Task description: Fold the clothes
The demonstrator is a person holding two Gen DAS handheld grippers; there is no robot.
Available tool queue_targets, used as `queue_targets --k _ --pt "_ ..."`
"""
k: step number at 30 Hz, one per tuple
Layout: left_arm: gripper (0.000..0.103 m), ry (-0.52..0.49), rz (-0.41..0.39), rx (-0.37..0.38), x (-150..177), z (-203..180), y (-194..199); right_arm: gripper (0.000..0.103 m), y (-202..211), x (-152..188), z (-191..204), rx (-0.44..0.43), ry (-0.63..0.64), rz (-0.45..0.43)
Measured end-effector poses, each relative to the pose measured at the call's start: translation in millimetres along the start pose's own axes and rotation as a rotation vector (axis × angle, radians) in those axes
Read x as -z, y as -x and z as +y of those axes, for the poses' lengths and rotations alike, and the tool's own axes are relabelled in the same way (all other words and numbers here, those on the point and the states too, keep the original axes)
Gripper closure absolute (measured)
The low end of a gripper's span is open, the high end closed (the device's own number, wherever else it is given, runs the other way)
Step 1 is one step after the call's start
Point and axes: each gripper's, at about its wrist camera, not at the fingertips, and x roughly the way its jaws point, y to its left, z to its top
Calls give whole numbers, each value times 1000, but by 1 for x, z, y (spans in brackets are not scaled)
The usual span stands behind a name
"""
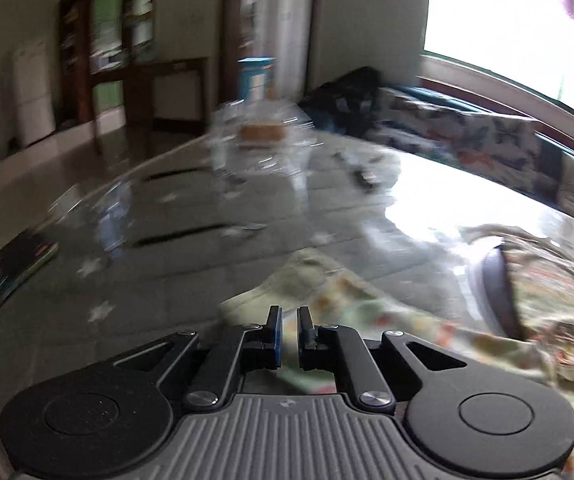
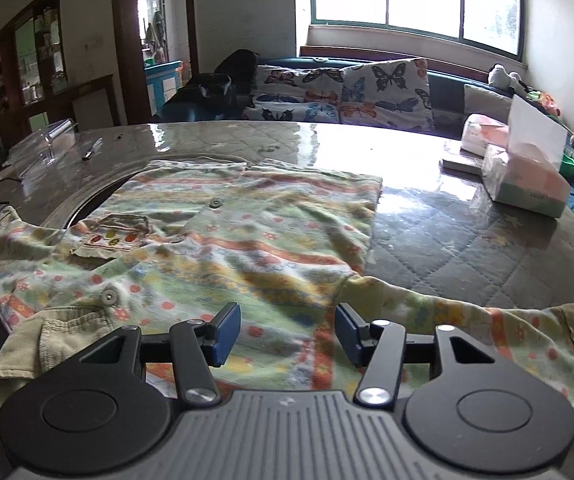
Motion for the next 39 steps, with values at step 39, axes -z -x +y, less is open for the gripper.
queue_targets --k 39 --pt "72 -225 -18 118 6 -67 15 44 11 23 79 -155 256 44"
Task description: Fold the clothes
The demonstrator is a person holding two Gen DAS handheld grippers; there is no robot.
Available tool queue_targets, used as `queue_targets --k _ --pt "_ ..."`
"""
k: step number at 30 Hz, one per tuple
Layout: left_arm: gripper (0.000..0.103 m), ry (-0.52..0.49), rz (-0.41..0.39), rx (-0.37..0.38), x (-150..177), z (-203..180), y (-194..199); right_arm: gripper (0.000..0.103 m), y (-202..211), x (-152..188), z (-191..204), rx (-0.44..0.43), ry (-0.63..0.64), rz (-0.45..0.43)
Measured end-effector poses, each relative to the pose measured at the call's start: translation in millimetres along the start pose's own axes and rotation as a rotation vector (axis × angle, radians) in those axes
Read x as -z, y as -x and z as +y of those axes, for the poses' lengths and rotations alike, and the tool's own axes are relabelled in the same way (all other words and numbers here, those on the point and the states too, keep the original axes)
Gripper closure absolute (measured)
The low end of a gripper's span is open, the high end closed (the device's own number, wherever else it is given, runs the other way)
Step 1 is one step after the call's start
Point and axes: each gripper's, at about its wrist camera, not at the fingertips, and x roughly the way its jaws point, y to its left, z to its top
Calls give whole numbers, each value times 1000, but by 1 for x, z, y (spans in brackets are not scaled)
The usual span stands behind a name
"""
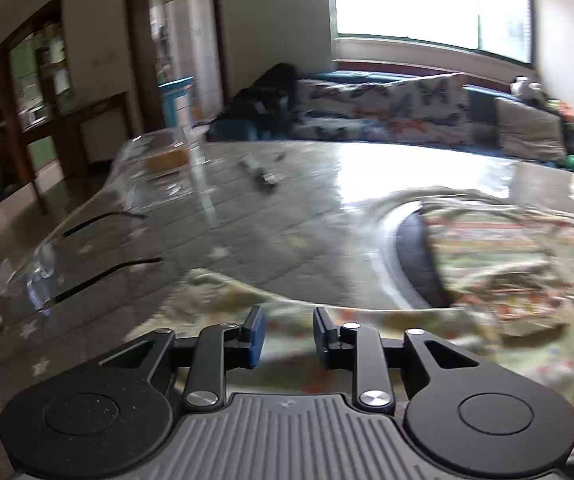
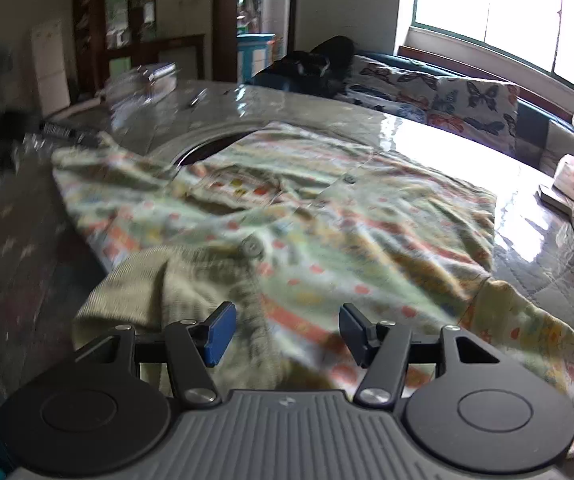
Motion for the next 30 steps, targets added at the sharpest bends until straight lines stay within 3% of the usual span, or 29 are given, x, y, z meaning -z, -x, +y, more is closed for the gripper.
queue_targets --k 9,14,18,22,26,28,30 --pt "71 -154 -30 282 12 -86 35 44 10 6 8 2 42 -1" --pt "71 -260 2 368 35 -128 36 44 13 9 8 -2 32 -4" --pt "71 -342 3 356 53 -142 35 44 23 9 1 4 5 -32" --pt "71 -337 -4 346 50 -138 36 44 36 11 -16 20 -61 -62" --pt "70 -303 -27 334 38 -130 39 43 47 19 -49 112 -146 -79" --pt "58 -290 -36 335 32 -132 40 39 49 25 -69 173 -189 -76" --pt "55 -284 -39 342 30 -136 40 38 50 32 -92 237 -240 -64"
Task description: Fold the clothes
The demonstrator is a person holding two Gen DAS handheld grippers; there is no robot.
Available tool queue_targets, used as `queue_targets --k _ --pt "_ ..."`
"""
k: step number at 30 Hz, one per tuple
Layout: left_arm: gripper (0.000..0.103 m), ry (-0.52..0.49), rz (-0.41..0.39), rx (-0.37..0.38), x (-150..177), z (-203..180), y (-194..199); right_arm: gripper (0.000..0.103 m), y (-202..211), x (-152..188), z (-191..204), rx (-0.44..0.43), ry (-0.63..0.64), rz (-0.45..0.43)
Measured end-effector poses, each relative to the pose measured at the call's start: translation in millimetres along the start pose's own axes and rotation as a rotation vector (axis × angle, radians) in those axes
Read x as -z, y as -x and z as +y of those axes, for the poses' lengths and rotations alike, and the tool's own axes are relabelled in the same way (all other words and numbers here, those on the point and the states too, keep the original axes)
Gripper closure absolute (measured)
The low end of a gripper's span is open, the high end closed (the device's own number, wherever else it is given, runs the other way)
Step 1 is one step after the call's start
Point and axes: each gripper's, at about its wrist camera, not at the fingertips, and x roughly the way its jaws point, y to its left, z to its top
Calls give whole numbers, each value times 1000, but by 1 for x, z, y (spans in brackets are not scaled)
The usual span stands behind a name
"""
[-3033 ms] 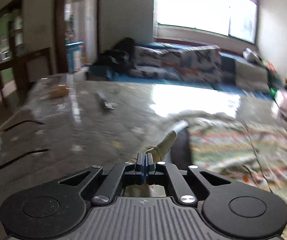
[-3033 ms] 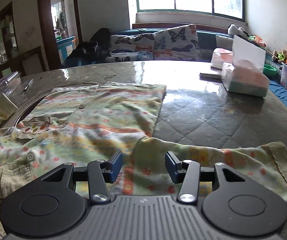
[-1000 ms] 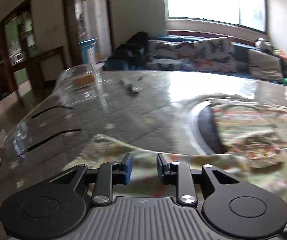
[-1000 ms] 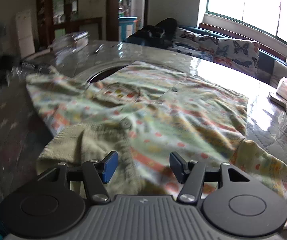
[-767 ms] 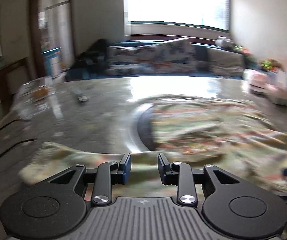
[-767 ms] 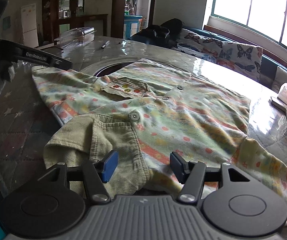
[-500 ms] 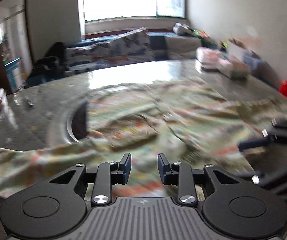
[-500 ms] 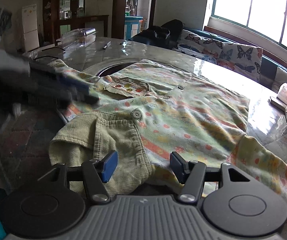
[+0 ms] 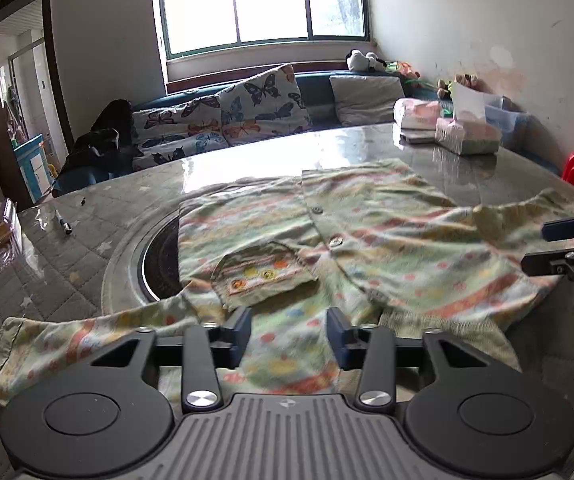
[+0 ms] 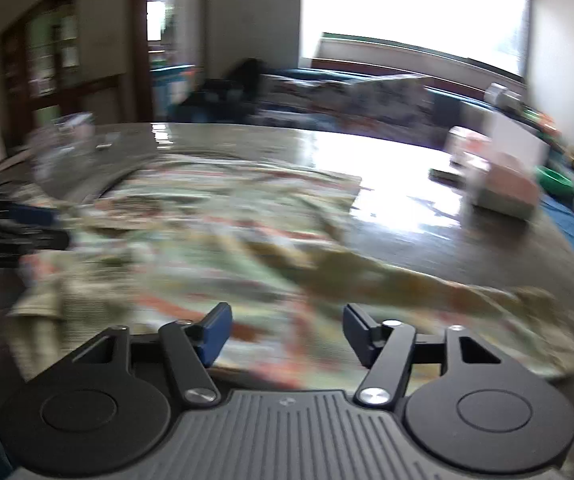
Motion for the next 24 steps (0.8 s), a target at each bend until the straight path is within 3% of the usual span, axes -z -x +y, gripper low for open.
queue_targets --k 2,4,10,17,24 --pt "46 7 5 8 -1 -4 -2 35 -4 2 -23 62 -50 2" --pt "32 15 10 18 -2 -8 -4 25 -6 5 -45 124 -101 -3" --pt "13 9 20 44 -3 -22 -9 23 -7 16 -107 289 -228 -19" --pt "7 5 29 42 -4 -29 -12 26 -11 29 -154 360 -342 -22" --pt "4 8 40 31 -3 -30 -14 33 -18 33 -154 377 -327 -13"
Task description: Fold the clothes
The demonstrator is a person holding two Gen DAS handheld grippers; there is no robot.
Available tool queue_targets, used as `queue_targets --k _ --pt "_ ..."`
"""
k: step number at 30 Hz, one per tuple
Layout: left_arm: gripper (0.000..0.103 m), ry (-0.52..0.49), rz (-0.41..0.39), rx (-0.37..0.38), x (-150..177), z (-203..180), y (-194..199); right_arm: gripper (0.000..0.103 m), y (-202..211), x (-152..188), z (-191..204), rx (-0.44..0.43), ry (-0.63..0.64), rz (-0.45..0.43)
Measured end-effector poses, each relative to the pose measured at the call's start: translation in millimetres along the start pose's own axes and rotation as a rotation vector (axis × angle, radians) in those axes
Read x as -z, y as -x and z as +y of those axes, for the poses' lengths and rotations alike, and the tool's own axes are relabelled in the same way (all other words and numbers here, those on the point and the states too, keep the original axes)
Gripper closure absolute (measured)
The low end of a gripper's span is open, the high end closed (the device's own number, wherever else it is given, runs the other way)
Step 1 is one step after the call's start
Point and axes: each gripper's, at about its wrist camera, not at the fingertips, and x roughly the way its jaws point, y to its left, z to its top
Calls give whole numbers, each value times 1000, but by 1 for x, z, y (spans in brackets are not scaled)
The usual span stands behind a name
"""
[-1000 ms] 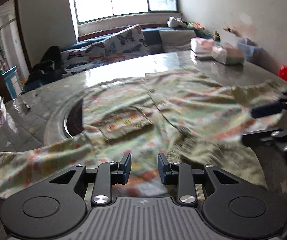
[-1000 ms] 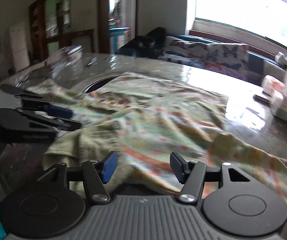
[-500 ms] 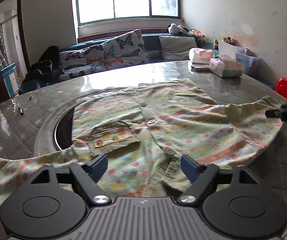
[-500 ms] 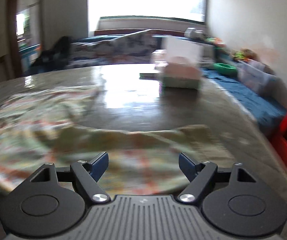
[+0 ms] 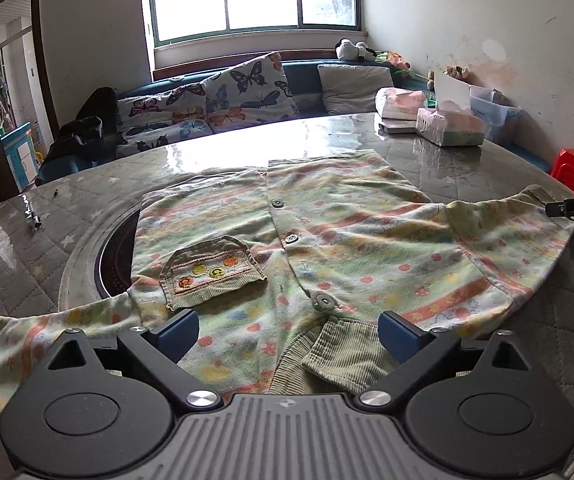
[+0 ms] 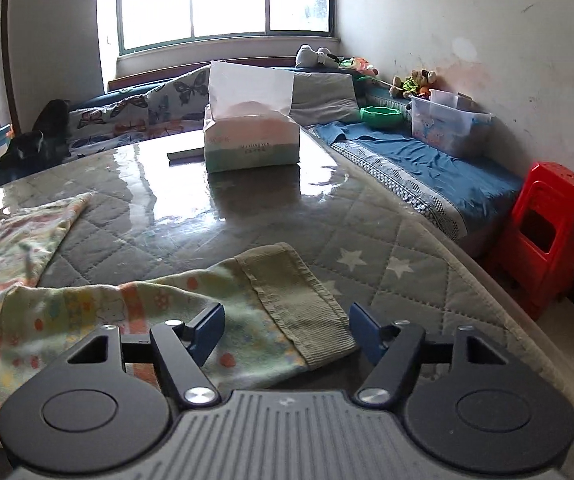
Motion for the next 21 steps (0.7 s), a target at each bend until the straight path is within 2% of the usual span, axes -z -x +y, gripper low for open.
queue_targets --k 7,12,13,17,21 --pt "1 4 -2 -1 -1 -1 0 50 4 3 3 7 19 -4" --pt "1 11 2 -1 0 0 1 78 9 4 2 -25 -16 -12" --pt "1 12 3 -2 0 0 1 87 10 4 2 -31 -26 -13" --pt "1 22 7 -9 1 3 1 90 16 3 2 -76 -80 -19" --pt "0 37 14 -21 2 8 0 91 26 -3 9 -161 -121 -29"
